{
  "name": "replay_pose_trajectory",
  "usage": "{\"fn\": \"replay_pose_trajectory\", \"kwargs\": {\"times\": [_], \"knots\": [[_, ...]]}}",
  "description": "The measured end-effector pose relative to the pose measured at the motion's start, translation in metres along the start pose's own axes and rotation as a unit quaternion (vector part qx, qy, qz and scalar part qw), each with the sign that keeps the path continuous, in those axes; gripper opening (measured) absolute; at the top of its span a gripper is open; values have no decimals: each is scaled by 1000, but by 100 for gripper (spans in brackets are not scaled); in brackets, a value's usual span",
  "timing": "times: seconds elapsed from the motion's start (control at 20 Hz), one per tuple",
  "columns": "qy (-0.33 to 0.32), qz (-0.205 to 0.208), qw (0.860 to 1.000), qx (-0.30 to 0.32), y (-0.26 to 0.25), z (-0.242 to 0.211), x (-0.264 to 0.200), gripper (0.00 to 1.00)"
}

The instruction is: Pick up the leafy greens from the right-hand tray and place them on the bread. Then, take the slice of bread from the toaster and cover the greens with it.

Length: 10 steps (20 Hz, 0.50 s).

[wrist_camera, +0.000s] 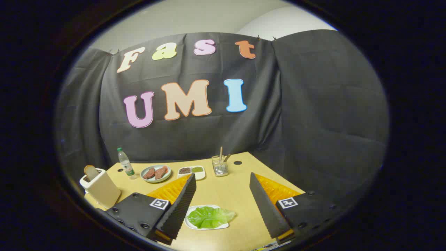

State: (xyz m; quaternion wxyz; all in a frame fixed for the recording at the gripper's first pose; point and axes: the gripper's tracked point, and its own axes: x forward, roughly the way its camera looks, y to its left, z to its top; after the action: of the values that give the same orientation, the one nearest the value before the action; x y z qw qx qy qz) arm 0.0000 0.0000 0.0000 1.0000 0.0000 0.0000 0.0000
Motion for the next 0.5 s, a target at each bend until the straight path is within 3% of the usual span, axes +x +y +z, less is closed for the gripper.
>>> {"fn": "replay_pose_trajectory", "kwargs": {"times": [0.5], "knots": [[46, 31, 998, -11, -1, -25, 23, 97]]}}
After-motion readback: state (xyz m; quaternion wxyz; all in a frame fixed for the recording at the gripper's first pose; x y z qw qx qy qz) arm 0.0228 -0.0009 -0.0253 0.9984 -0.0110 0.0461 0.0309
